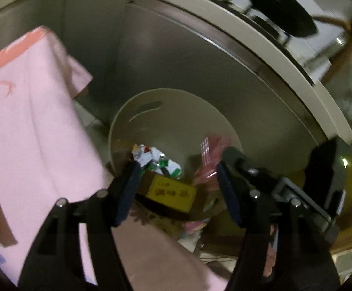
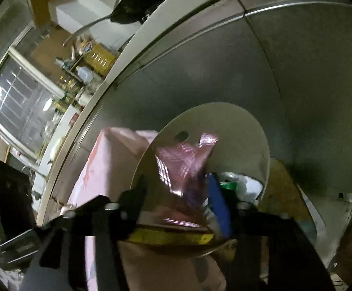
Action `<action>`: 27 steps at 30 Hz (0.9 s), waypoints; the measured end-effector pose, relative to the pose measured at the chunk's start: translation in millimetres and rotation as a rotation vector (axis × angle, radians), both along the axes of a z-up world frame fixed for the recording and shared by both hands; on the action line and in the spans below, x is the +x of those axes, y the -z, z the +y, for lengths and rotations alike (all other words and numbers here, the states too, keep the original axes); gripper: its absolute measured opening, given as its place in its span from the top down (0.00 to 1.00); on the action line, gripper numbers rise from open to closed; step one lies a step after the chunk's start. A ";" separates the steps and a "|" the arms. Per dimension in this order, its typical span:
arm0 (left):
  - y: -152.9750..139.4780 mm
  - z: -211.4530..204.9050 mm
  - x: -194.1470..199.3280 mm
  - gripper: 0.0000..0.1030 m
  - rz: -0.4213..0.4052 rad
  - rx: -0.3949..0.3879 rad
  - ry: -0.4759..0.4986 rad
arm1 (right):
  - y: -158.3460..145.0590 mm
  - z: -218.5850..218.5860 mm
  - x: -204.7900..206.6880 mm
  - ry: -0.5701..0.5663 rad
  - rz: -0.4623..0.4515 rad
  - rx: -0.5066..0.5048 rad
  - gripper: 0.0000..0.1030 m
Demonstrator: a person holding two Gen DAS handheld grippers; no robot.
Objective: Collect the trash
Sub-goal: 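Carry box and foil packet over the white bin and open both tools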
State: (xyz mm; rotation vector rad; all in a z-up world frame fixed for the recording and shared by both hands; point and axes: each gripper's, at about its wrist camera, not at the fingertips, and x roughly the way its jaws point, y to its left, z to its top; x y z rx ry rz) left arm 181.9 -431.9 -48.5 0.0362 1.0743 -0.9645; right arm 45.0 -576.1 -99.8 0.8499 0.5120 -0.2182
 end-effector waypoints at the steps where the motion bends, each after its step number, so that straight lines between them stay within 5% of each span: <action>1: -2.2 4.6 1.7 0.40 0.010 -0.015 -0.014 | -3.7 2.6 -2.7 0.001 -0.012 -0.015 0.46; 14: -53.5 96.5 -34.6 0.40 -0.153 -0.114 -0.081 | -27.6 41.4 -34.3 -0.029 -0.087 -0.015 0.46; 23: -41.8 167.0 -62.3 0.40 -0.133 -0.090 -0.133 | -39.7 101.3 15.5 -0.268 0.182 -0.387 0.46; 27: -29.8 198.4 -68.1 0.40 -0.113 -0.065 -0.170 | -26.3 100.2 33.0 -0.276 0.263 -0.430 0.46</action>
